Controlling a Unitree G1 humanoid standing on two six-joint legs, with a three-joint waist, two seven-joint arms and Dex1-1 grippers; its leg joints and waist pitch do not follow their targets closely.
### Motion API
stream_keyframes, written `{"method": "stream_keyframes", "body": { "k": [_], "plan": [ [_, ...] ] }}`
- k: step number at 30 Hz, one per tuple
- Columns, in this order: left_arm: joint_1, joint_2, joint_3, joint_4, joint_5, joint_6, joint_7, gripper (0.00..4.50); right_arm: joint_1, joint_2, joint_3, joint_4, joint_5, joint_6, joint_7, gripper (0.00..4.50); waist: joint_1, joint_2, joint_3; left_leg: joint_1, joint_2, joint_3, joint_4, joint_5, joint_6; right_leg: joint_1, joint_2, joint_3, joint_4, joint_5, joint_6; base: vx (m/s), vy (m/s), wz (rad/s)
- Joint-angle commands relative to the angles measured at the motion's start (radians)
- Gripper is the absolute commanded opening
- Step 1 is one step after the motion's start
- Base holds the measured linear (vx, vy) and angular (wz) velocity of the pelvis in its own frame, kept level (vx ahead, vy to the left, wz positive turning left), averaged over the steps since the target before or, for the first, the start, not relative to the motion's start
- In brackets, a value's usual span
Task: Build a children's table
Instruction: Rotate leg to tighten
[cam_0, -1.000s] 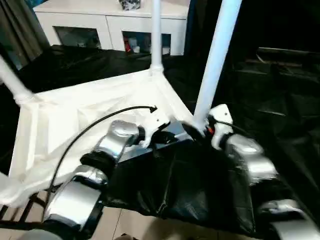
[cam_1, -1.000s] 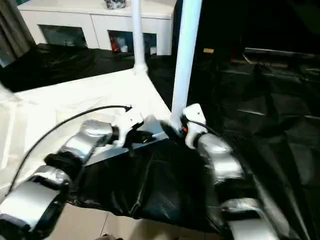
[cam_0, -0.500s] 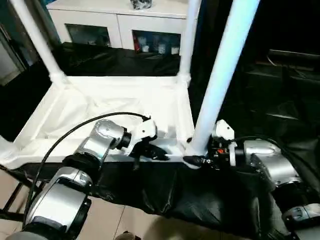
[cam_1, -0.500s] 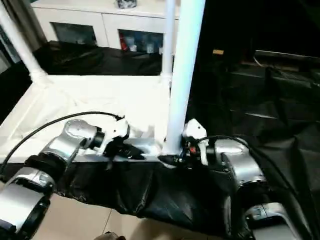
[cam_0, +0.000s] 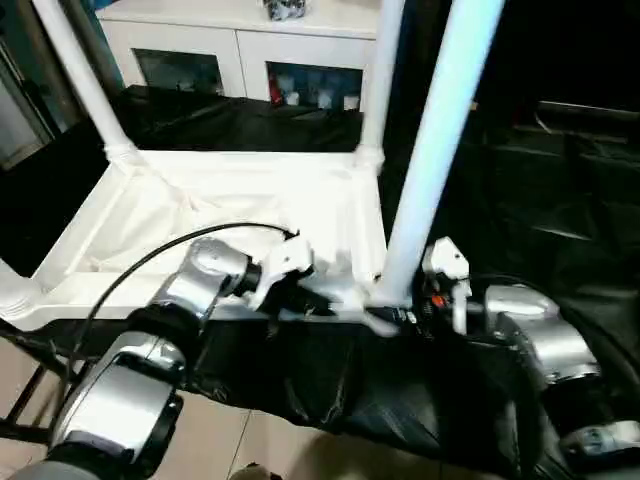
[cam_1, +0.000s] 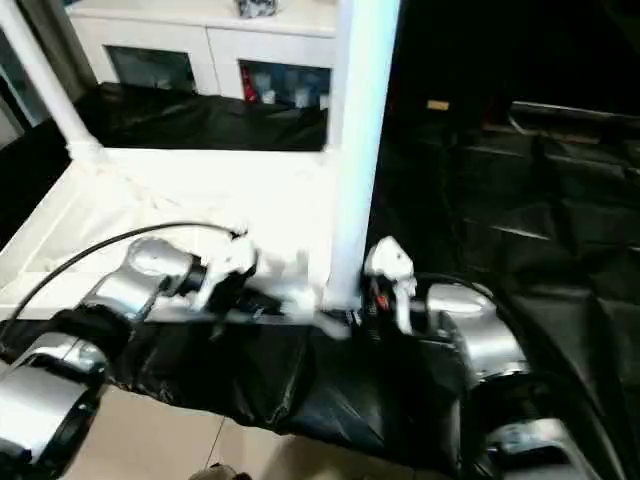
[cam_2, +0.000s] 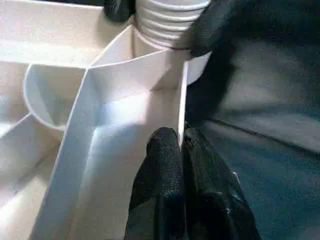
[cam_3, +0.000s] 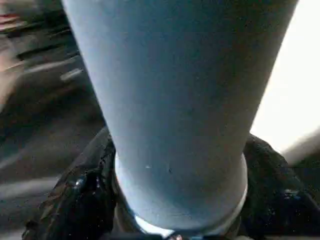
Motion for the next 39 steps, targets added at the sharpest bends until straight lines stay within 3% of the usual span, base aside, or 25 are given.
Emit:
{"method": "stream_keyframes", "body": {
  "k": [1,2,5,7,9,10,12,14,16,19,23,26,30,33,39],
  "plan": [
    [-0.017,-0.037,0.013,0.013,0.0,0.045,0.094,0.0,-0.007,0.034,0.012,0.024,-0.004,0.02,-0.072,2.76,-0.008,-0.013,-0.058,0.013,0.05,-0.021,-0.079,-0.276,0.012,0.046,-0.081,0.043,-0.09,-0.411,-0.194,0.0,0.0,0.0],
    [-0.025,-0.078,0.031,0.014,-0.007,0.093,0.174,0.0,-0.028,0.091,-0.022,0.076,-0.022,0.008,-0.227,2.76,-0.015,-0.013,-0.057,0.011,0.051,-0.02,-0.08,-0.265,0.008,0.042,-0.08,0.046,-0.086,-0.386,-0.197,0.0,0.0,0.0],
    [-0.035,-0.168,0.061,0.018,-0.026,0.141,0.31,0.0,-0.074,0.197,-0.062,0.157,-0.044,0.0,-0.466,2.75,-0.03,-0.013,-0.063,0.014,0.045,-0.018,-0.076,-0.256,0.009,0.043,-0.076,0.045,-0.086,-0.324,-0.215,0.0,0.0,0.0],
    [-0.036,-0.18,0.06,0.019,-0.023,0.141,0.332,0.0,-0.082,0.215,-0.067,0.164,-0.048,0.002,-0.502,2.75,-0.033,-0.014,-0.063,0.01,0.044,-0.016,-0.074,-0.233,0.02,0.045,-0.076,0.048,-0.084,-0.294,-0.221,0.0,0.0,0.0],
    [-0.032,-0.196,0.049,0.018,-0.012,0.13,0.35,0.0,-0.099,0.243,-0.06,0.181,-0.069,-0.055,-0.536,2.75,-0.03,-0.012,-0.066,0.008,0.041,-0.014,-0.07,-0.201,0.049,0.048,-0.075,0.047,-0.083,-0.249,-0.223,0.0,0.0,0.0],
    [-0.03,-0.2,0.047,0.016,-0.009,0.129,0.352,0.0,-0.104,0.249,-0.052,0.185,-0.084,-0.088,-0.539,3.1,-0.031,-0.015,-0.066,0.005,0.04,-0.013,-0.071,-0.189,0.056,0.05,-0.075,0.046,-0.082,-0.237,-0.222,0.0,0.0,0.0],
    [-0.025,-0.198,0.044,0.009,-0.006,0.122,0.347,0.0,-0.106,0.254,-0.05,0.184,-0.079,-0.11,-0.518,3.45,-0.029,-0.014,-0.066,0.004,0.041,-0.013,-0.07,-0.184,0.068,0.052,-0.076,0.045,-0.081,-0.233,-0.222,0.0,0.0,0.0],
    [-0.02,-0.193,0.043,0.002,-0.004,0.116,0.339,0.0,-0.105,0.252,-0.05,0.182,-0.075,-0.126,-0.494,3.45,-0.03,-0.012,-0.064,0.004,0.042,-0.014,-0.071,-0.192,0.074,0.052,-0.074,0.044,-0.082,-0.244,-0.221,0.0,0.0,0.0],
    [-0.007,-0.167,0.042,-0.01,-0.005,0.072,0.291,0.0,-0.1,0.209,-0.045,0.176,-0.081,-0.163,-0.434,3.81,-0.03,-0.014,-0.063,0.005,0.043,-0.014,-0.072,-0.208,0.076,0.052,-0.075,0.044,-0.084,-0.262,-0.219,0.0,0.0,0.0],
    [0.009,-0.132,0.037,-0.028,-0.017,0.018,0.202,0.0,-0.091,0.145,-0.05,0.159,-0.052,-0.182,-0.313,3.96,-0.031,-0.016,-0.065,0.001,0.044,-0.014,-0.07,-0.204,0.089,0.057,-0.076,0.044,-0.081,-0.242,-0.223,0.0,0.0,0.0],
    [0.019,-0.102,0.026,-0.04,-0.022,-0.012,0.131,0.0,-0.082,0.088,-0.036,0.144,-0.041,-0.186,-0.2,3.96,-0.024,-0.012,-0.067,0.001,0.048,-0.011,-0.065,-0.157,0.116,0.056,-0.073,0.043,-0.073,-0.172,-0.251,0.0,0.0,0.0],
    [0.031,-0.05,0.008,-0.049,-0.027,-0.039,0.013,0.0,-0.062,0.0,-0.004,0.115,-0.023,-0.198,-0.008,3.96,-0.017,-0.011,-0.066,0.001,0.051,-0.009,-0.063,-0.166,0.126,0.055,-0.072,0.041,-0.068,-0.162,-0.263,0.0,0.0,0.0],
    [0.034,-0.011,0.011,-0.06,-0.052,-0.051,-0.09,0.0,-0.034,-0.079,0.045,0.072,-0.012,-0.185,0.187,3.96,-0.01,-0.013,-0.065,0.002,0.055,-0.009,-0.065,-0.187,0.12,0.053,-0.074,0.042,-0.07,-0.197,-0.261,0.0,0.0,0.0],
    [0.034,-0.002,0.011,-0.062,-0.056,-0.051,-0.112,0.0,-0.028,-0.095,0.057,0.064,-0.011,-0.183,0.227,3.96,-0.005,-0.013,-0.065,0.004,0.054,-0.009,-0.065,-0.189,0.114,0.052,-0.075,0.042,-0.07,-0.206,-0.261,0.0,0.0,0.0],
    [0.057,0.044,-0.014,-0.102,-0.067,-0.061,-0.244,0.0,-0.026,-0.125,0.083,0.044,0.011,-0.167,0.329,3.27,0.006,-0.013,-0.068,0.004,0.057,-0.01,-0.064,-0.161,0.117,0.051,-0.076,0.043,-0.064,-0.175,-0.266,0.0,0.0,0.0]
  ]
}}
